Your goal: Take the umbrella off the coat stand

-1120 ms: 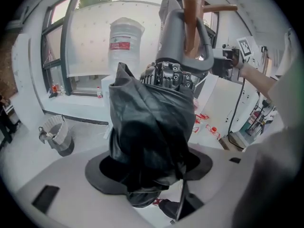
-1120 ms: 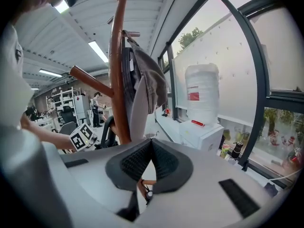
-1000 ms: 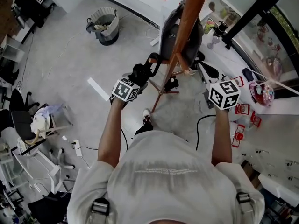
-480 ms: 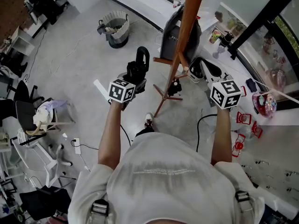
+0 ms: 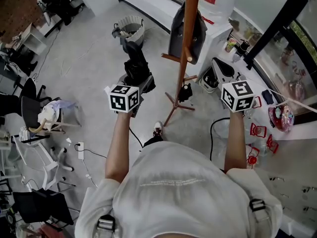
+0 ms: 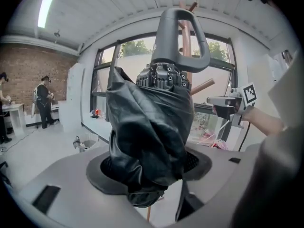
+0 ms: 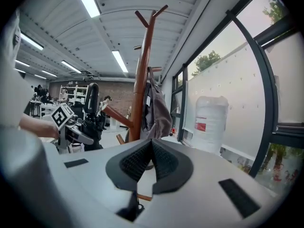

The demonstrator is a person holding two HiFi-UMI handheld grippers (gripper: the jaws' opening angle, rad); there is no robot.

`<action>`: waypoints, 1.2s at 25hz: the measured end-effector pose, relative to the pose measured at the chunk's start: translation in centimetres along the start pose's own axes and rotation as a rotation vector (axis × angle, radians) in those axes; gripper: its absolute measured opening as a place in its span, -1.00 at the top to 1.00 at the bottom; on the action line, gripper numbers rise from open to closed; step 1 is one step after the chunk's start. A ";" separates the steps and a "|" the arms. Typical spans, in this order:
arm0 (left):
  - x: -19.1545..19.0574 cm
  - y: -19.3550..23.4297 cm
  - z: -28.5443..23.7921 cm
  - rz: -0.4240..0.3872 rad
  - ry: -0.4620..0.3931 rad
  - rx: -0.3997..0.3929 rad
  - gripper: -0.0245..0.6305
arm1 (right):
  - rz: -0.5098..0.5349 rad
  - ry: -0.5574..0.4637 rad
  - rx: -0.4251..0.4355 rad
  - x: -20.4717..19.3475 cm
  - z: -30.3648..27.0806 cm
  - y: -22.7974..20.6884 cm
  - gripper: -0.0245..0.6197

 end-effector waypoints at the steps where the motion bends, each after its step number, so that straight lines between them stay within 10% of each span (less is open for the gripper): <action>1: 0.3 -0.7 0.8 -0.009 -0.011 0.007 0.03 | 0.007 -0.012 0.003 0.3 0.5 0.1 0.85; 30: -0.6 -11.7 15.8 -0.043 -0.113 0.177 0.03 | 0.084 -0.090 0.133 0.8 11.1 6.1 0.85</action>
Point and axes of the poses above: the fingertips, and each gripper's own axes: z backward along the fingers, y to its left, x out of its top, the point moved 3 cm from there along z, backward along the fingers, and after that the axes turned 9 degrees about -x, right-handed, at the moved point
